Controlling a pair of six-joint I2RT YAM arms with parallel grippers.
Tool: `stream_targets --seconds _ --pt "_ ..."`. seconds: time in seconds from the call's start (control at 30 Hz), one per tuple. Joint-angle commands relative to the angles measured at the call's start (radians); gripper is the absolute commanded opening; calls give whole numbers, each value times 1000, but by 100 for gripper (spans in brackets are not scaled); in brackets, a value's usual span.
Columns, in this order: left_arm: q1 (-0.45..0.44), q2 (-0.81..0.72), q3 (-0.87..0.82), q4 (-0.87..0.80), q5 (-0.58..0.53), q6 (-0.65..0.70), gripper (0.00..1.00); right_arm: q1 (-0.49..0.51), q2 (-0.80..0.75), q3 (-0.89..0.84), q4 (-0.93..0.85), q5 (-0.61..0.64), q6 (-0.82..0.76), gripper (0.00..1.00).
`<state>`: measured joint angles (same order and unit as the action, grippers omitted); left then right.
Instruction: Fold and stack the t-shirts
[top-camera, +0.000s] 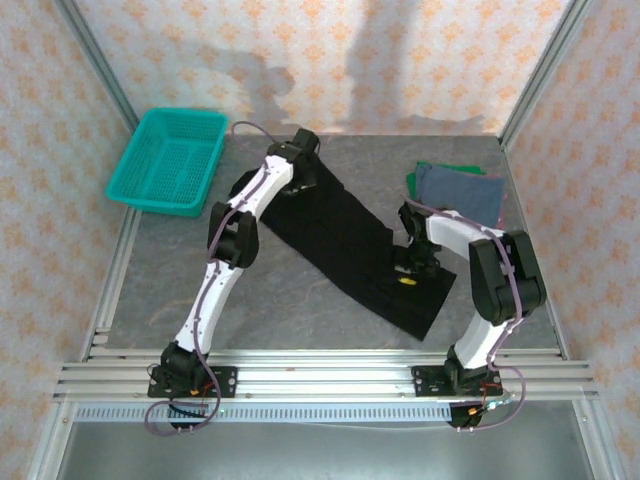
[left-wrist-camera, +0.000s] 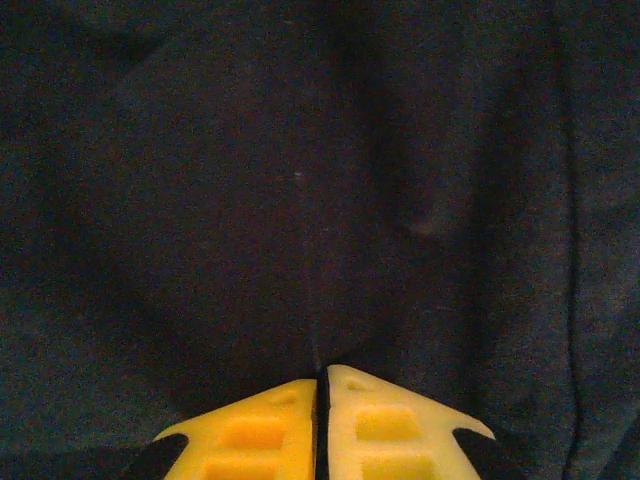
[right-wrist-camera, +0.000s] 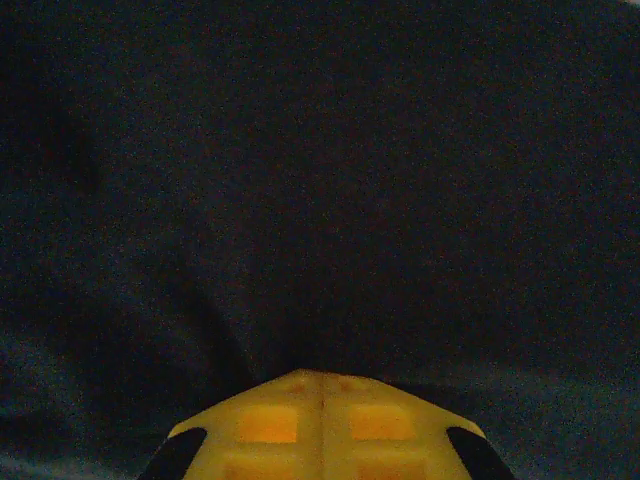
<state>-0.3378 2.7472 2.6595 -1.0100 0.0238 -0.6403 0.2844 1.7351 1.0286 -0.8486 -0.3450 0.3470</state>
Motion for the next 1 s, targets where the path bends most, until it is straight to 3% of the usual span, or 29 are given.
stream_targets --seconds 0.0,0.23,0.53,0.77,0.87,0.97 --pt "53 88 29 -18 53 2 11 51 88 -18 51 -168 139 5" --pt "147 158 72 199 246 -17 14 194 130 -49 312 -300 540 6" --pt "200 266 122 417 418 -117 15 466 141 -151 777 -187 1119 5" --pt "164 251 141 482 536 -168 17 611 169 -64 827 -177 1249 7" --pt "164 132 144 428 558 -141 43 621 91 -24 721 -170 1180 16" --pt "166 -39 129 328 557 -78 62 621 -22 57 475 -113 1022 34"
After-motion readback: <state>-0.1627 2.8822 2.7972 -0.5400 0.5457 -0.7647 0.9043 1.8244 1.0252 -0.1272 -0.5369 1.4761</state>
